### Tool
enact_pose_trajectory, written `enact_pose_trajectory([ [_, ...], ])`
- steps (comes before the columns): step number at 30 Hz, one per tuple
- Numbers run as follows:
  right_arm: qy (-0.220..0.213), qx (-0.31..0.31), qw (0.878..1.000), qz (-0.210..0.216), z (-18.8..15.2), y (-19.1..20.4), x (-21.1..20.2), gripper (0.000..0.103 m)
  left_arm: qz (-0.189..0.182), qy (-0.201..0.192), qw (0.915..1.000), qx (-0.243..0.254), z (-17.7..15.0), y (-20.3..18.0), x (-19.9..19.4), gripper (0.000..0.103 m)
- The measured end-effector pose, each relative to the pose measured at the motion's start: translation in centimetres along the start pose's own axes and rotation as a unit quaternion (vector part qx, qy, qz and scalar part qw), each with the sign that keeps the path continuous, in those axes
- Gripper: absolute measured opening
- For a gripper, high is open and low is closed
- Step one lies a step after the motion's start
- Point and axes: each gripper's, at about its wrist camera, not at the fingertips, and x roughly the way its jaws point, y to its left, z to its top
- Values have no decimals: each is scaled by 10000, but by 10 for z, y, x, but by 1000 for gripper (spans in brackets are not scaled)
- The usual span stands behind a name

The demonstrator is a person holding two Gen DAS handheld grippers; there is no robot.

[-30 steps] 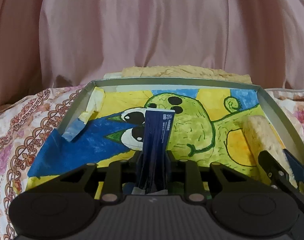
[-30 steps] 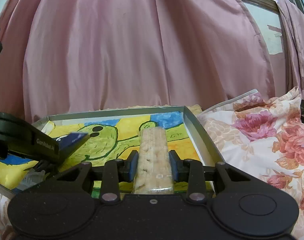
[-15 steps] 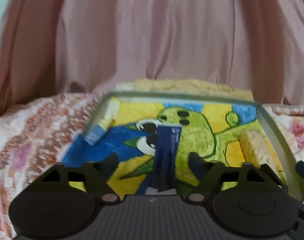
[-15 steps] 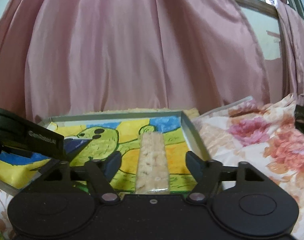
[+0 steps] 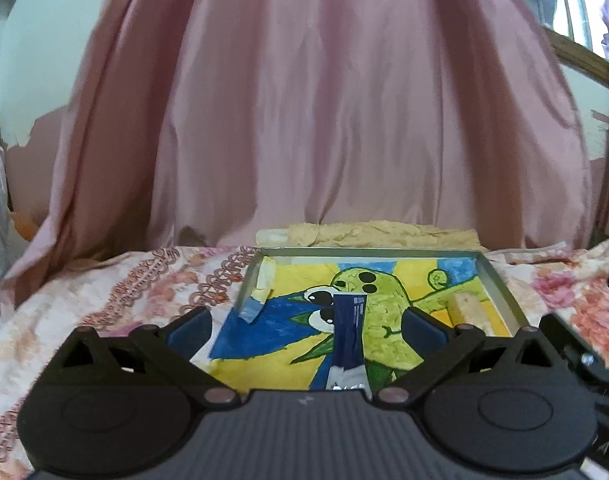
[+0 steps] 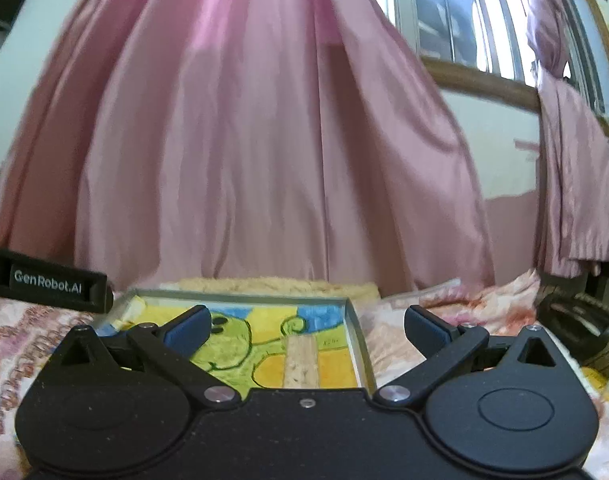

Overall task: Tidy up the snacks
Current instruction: 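Lift both grippers up and away from the tray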

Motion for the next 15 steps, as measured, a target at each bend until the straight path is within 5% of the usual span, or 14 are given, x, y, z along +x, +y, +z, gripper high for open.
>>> enact_pose_trajectory([
  [15,-372,122,9992,-79,18,9,-110,102,-20,-376,9986,367,-38,24,-107,103],
])
